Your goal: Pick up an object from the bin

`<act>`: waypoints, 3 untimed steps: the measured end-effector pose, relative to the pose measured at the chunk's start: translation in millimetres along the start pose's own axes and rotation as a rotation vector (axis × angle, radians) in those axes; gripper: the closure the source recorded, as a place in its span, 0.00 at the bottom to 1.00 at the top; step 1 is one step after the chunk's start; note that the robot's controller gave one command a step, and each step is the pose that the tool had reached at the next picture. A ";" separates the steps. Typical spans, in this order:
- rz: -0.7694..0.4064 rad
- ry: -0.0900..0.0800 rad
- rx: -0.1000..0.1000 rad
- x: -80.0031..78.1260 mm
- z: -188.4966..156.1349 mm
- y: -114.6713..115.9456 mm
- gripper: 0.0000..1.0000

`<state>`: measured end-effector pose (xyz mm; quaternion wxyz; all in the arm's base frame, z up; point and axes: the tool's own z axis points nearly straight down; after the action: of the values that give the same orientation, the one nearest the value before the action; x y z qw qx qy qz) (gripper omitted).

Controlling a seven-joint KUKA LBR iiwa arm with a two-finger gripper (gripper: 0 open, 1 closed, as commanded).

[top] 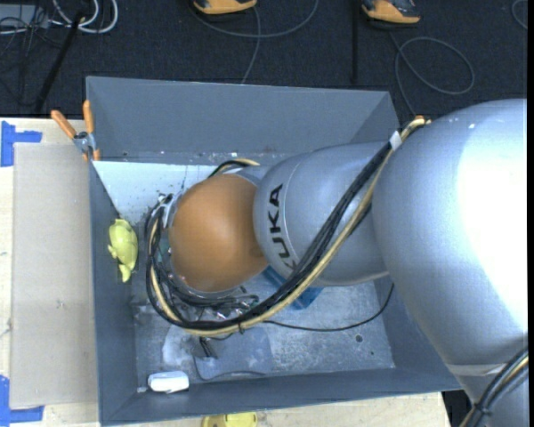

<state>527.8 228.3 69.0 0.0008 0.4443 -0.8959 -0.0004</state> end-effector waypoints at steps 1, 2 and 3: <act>-0.261 0.000 0.001 -3.0 -1.8 7.1 1.00; -0.261 0.000 0.001 -3.1 -1.8 7.1 1.00; -0.259 0.000 0.000 -2.6 -4.5 7.5 1.00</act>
Offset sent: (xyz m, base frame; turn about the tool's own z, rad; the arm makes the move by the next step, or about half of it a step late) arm 0.0000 0.0000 0.0000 0.0000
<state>523.3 234.9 73.5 0.0006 0.5565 -0.8309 -0.0005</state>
